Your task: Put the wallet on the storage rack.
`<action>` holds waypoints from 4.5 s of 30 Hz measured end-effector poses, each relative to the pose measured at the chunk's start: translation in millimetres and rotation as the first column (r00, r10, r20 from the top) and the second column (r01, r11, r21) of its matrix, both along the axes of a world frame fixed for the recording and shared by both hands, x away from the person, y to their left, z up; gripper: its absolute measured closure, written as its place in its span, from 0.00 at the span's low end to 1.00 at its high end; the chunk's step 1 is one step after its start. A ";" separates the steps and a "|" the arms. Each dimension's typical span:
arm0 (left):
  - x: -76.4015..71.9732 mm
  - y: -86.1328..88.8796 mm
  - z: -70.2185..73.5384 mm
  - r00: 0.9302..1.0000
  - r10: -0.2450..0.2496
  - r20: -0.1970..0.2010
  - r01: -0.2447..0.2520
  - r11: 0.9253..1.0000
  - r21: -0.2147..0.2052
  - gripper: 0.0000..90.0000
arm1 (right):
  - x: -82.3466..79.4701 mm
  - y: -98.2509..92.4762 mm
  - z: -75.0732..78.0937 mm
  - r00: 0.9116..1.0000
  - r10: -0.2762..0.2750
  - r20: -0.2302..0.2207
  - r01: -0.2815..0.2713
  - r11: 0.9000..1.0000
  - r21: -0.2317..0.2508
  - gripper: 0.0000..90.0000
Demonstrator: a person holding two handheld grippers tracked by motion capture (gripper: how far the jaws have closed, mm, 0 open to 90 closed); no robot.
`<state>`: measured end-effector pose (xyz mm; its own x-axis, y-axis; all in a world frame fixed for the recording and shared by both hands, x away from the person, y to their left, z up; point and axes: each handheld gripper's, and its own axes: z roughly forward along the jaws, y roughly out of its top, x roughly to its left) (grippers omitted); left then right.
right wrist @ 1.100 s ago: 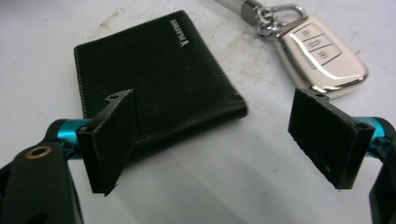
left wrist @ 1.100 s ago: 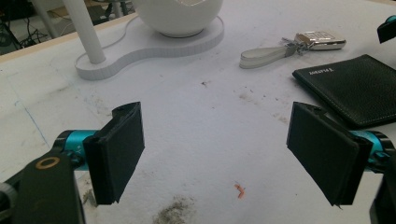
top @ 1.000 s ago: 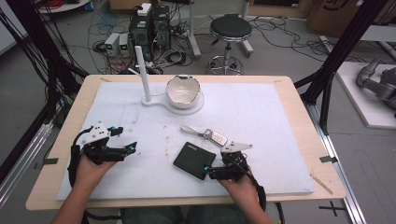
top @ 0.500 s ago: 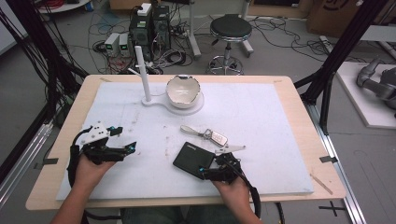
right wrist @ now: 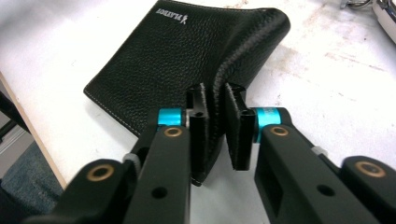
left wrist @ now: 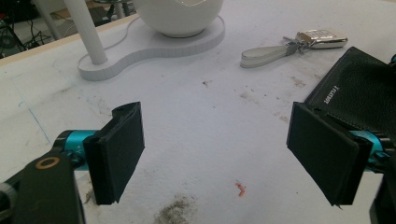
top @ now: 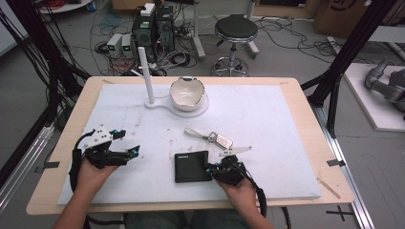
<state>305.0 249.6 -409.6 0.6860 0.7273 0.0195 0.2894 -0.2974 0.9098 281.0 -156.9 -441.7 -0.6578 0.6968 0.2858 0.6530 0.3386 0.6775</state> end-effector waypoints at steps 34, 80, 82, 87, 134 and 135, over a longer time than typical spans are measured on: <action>1.3 4.4 1.5 1.000 0.010 0.009 -0.010 1.000 -0.007 0.21 | 50.4 -19.9 101.2 0.949 -0.032 0.312 0.027 0.999 0.021 0.96; 6.1 3.7 3.2 1.000 0.000 0.022 0.000 1.000 -0.011 0.21 | 187.4 52.1 143.7 0.921 -0.053 0.385 0.119 0.982 -0.149 0.96; 6.3 3.6 2.6 1.000 0.000 0.017 0.000 1.000 -0.015 0.21 | 190.4 52.3 141.0 0.921 -0.059 0.384 0.129 0.978 -0.161 0.96; 7.0 3.8 2.1 1.000 -0.004 0.018 0.004 1.000 -0.011 0.21 | 194.8 51.1 136.8 0.921 -0.066 0.385 0.150 0.970 -0.193 0.96; 3.3 -3.6 4.3 0.999 -0.022 0.023 0.022 1.000 0.004 0.21 | 154.6 -13.6 135.3 0.887 -0.170 0.430 0.227 0.970 -0.085 0.43; 3.5 -3.8 4.4 0.999 -0.026 0.025 0.026 1.000 0.007 0.21 | 149.5 -21.2 134.5 0.893 -0.179 0.413 0.232 0.969 -0.081 0.42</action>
<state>308.4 245.9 -405.1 0.7036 0.7093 0.0417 0.2584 -0.3101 0.9149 430.5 -178.1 -307.2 -0.5364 0.8411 -0.0691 0.3997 0.3252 0.8570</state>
